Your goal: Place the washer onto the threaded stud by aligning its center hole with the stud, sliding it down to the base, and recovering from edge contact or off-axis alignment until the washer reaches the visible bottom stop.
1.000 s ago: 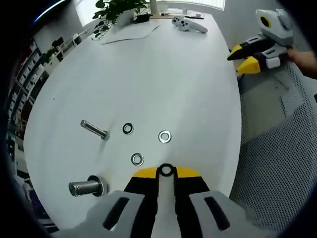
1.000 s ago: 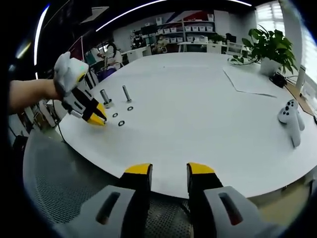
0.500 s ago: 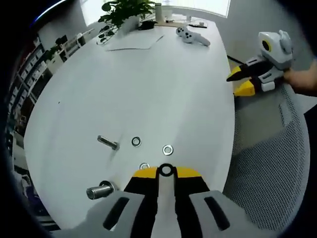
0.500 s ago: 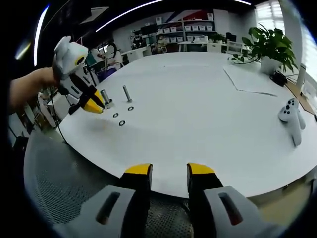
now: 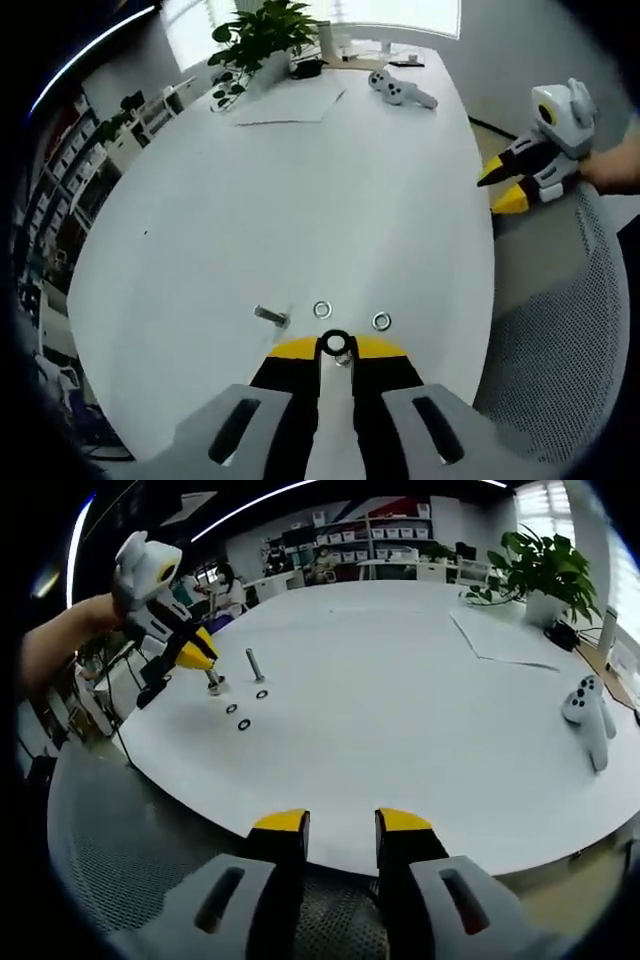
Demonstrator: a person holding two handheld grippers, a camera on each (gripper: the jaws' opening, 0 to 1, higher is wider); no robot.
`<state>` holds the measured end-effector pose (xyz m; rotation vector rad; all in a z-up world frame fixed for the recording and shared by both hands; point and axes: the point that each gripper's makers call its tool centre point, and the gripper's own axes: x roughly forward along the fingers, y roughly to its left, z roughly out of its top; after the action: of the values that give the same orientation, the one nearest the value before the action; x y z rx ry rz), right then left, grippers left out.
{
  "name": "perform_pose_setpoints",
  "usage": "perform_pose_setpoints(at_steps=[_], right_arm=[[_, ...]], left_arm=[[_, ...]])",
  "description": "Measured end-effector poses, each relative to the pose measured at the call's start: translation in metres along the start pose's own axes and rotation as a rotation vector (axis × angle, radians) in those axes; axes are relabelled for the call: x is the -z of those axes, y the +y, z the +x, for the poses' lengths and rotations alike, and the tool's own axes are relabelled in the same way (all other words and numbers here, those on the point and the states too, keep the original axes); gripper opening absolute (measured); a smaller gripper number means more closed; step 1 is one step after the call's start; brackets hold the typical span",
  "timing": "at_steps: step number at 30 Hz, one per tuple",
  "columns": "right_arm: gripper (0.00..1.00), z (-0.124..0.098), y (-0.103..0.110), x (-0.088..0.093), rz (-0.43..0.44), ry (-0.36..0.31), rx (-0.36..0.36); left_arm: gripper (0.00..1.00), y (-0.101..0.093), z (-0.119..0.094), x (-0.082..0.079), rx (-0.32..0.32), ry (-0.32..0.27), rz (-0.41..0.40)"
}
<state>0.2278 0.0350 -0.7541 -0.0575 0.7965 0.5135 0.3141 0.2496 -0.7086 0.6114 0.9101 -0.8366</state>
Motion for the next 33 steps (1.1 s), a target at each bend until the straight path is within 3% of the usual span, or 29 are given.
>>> perform_pose_setpoints(at_steps=[8, 17, 33], right_arm=[[0.29, 0.0, 0.0, 0.001, 0.003, 0.005, -0.004], [0.29, 0.001, 0.0, 0.001, 0.0, 0.007, -0.006], [0.29, 0.001, -0.002, 0.0, -0.003, 0.001, 0.0]], left_arm=[[0.08, 0.021, 0.004, -0.011, -0.054, -0.017, 0.005], [0.08, 0.04, 0.015, -0.012, -0.109, -0.002, 0.046], [0.08, 0.051, 0.031, -0.008, -0.103, 0.027, 0.028]])
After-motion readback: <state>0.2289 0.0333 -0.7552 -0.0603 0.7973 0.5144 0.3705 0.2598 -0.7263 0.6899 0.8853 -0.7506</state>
